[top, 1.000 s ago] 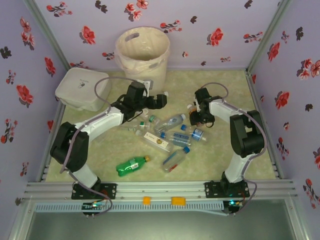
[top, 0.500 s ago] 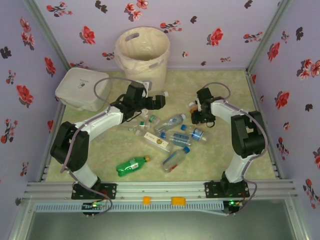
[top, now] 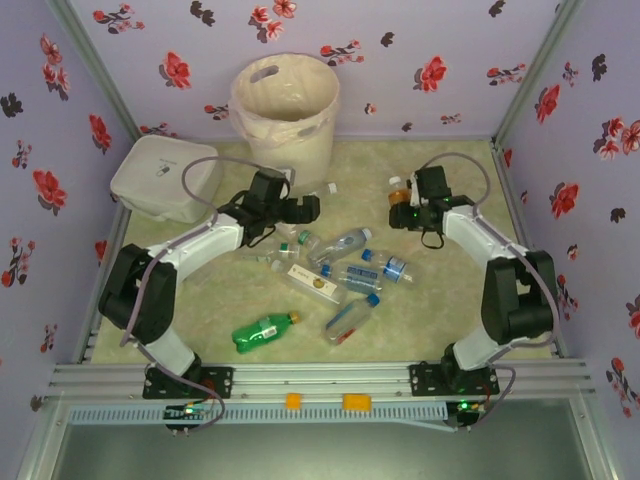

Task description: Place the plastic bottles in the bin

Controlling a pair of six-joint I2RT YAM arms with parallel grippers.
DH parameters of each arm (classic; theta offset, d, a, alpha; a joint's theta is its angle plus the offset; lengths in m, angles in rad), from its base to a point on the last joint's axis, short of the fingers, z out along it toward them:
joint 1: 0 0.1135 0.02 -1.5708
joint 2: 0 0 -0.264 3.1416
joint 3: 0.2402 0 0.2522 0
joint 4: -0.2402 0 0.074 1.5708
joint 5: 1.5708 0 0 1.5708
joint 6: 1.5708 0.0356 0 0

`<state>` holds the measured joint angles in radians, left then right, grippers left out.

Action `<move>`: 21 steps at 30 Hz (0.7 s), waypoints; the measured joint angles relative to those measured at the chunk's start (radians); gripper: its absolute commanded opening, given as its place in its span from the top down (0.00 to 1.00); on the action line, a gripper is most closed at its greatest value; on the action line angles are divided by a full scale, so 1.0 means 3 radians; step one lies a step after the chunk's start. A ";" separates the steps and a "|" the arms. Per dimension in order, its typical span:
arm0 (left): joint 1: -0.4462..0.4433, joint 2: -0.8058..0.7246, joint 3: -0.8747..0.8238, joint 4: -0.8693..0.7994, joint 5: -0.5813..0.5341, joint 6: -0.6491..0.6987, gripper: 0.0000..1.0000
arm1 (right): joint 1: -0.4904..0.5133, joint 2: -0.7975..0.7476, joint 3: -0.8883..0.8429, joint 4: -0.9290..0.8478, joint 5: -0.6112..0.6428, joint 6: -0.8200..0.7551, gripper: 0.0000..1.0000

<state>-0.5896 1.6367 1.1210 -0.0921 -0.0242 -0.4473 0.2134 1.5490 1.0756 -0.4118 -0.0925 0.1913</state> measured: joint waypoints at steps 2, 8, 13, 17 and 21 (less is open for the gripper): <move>0.0000 -0.0080 -0.0127 -0.0001 -0.0108 0.0043 0.00 | 0.0000 -0.0120 0.0000 0.0053 -0.0071 0.0032 0.57; 0.0004 -0.0415 -0.0580 0.0033 -0.0446 0.0107 0.00 | 0.0001 -0.0390 0.0109 0.0212 -0.0420 0.0198 0.58; 0.0080 -0.0720 -0.0923 0.0135 -0.0561 0.0090 0.00 | 0.0050 -0.0401 0.0490 0.0473 -0.0664 0.0421 0.58; 0.0256 -0.1005 -0.1205 0.0239 -0.0605 0.0000 0.00 | 0.0209 -0.0329 0.0902 0.0717 -0.0710 0.0538 0.58; 0.0398 -0.1333 -0.1500 0.0359 -0.0627 -0.0102 0.00 | 0.0423 -0.0052 0.1427 0.0968 -0.0718 0.0601 0.59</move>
<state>-0.4702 1.2369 0.6708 0.0154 -0.2123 -0.4778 0.3405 1.5333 1.5036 -0.1215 -0.3080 0.3717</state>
